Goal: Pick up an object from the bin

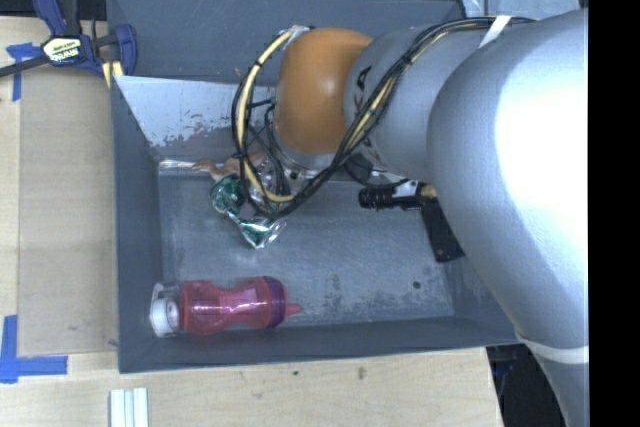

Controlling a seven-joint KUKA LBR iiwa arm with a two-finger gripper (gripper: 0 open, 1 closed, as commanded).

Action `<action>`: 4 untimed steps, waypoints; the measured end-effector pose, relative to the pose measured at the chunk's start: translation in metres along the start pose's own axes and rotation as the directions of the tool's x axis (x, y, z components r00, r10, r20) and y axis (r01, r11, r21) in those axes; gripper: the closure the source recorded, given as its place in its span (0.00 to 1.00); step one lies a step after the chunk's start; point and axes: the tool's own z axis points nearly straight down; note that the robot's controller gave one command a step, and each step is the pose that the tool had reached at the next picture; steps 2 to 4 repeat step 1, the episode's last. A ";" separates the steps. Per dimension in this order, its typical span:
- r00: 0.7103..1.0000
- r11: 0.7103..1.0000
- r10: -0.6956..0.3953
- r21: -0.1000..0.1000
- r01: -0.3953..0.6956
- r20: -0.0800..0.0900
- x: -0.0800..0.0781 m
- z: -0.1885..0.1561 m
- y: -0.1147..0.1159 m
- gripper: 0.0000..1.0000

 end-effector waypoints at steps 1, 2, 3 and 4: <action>0.998 0.998 -0.055 -0.002 0.055 0.003 -0.003 0.000 0.000 1.00; 0.998 0.998 -0.055 -0.002 0.055 0.003 -0.003 0.000 0.000 1.00; 0.998 0.998 -0.055 -0.002 0.055 0.003 -0.003 0.000 0.000 1.00; 0.998 0.998 -0.055 -0.002 0.055 0.003 -0.003 0.000 0.000 1.00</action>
Offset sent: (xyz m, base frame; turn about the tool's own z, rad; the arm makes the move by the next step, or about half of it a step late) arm -0.0222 0.0088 0.0182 0.5818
